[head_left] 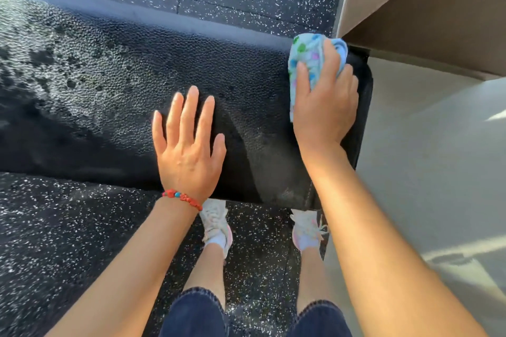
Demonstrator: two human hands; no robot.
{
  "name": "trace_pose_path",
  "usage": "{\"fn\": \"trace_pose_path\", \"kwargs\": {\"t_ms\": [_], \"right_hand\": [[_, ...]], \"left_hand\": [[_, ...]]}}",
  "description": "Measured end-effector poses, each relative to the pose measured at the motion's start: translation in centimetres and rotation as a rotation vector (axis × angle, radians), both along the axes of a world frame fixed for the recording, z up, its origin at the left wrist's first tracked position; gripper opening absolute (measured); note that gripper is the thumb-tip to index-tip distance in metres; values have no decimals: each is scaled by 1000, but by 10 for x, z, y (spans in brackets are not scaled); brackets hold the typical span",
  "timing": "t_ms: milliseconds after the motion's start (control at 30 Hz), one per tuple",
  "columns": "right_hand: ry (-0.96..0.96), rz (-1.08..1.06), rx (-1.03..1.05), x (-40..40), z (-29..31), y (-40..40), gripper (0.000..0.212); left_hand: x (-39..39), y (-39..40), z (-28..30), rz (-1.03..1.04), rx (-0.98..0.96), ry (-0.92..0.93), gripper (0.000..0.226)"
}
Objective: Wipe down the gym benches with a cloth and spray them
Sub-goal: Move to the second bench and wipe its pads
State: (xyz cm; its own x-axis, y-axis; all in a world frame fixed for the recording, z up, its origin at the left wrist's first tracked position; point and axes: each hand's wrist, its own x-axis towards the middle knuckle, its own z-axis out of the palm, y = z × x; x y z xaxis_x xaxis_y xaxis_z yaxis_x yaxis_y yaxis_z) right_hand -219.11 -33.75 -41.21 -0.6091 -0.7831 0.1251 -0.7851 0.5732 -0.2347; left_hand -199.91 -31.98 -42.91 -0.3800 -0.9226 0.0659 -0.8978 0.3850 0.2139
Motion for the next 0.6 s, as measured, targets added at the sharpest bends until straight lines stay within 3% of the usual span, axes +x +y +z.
{"fn": "trace_pose_path", "kwargs": {"t_ms": [100,300,600], "right_hand": [[0,19,-45,22,-2,38,41],[-149,66,87,77,12,111,40],[-42,71,59,26,0,-31,45]], "left_hand": [[1,0,0,-6,6,6,50],[5,-3,11,-40,53,63,48],[48,-33,-3,6,-35,-53,49]]}}
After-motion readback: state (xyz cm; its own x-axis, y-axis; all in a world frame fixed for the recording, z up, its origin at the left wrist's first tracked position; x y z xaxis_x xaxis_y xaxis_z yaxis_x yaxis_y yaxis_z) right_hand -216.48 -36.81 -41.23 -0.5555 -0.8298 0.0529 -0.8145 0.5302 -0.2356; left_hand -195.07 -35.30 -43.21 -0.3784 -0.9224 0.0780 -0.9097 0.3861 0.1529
